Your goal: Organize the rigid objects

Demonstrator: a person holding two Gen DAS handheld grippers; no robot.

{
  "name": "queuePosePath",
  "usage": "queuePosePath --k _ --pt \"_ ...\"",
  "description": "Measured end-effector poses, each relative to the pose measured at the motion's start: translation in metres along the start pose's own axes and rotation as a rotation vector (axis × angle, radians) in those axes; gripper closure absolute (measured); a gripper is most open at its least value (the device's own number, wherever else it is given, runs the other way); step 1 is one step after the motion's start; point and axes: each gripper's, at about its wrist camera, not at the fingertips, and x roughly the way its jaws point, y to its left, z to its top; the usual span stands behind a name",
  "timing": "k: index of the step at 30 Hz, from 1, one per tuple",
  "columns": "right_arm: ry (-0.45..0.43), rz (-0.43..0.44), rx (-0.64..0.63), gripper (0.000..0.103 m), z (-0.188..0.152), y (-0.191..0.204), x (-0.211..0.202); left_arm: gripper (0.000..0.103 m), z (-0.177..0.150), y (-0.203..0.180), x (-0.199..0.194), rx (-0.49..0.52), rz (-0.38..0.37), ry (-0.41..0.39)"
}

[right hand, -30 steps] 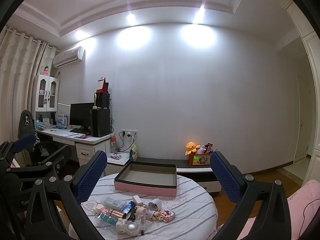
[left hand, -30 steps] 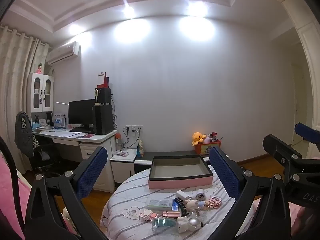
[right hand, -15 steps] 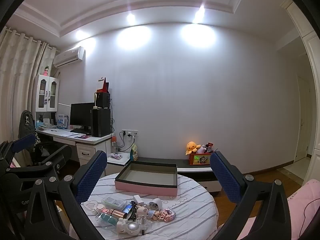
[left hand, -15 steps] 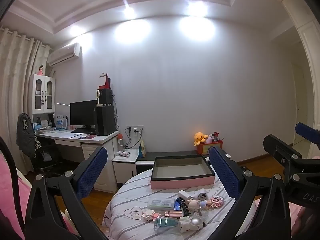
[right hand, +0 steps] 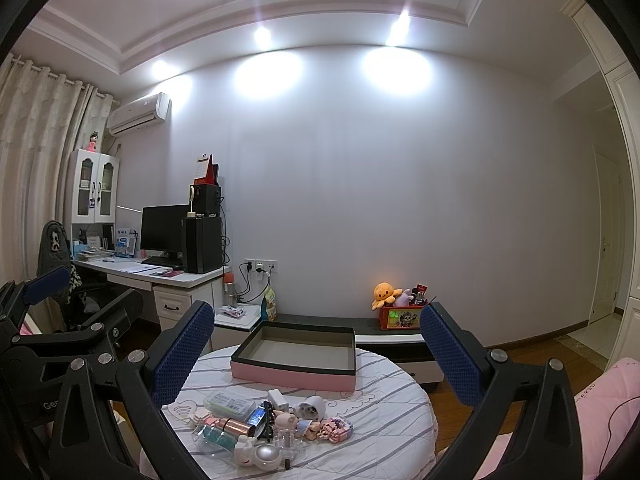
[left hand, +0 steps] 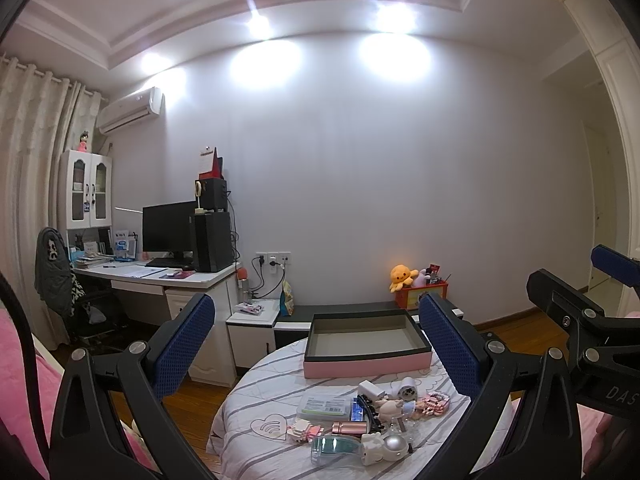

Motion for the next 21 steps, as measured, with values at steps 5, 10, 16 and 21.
queuePosePath --k 5,10,16,21 --pt "0.000 0.000 -0.001 0.000 0.0001 0.0000 0.0001 0.000 0.0012 -0.0002 -0.0008 0.001 0.003 -0.001" --pt "0.000 0.000 0.000 0.000 0.0001 -0.0001 -0.0002 0.000 0.0017 0.0002 -0.0017 0.002 0.004 -0.002" --pt "0.002 0.002 -0.002 0.000 -0.0001 0.0000 0.0002 0.000 0.0028 0.0008 -0.0030 0.000 0.005 -0.002" --pt "0.004 0.004 -0.004 0.000 0.0019 0.0030 -0.0063 0.000 0.0032 0.0017 -0.0029 0.001 0.004 -0.002"
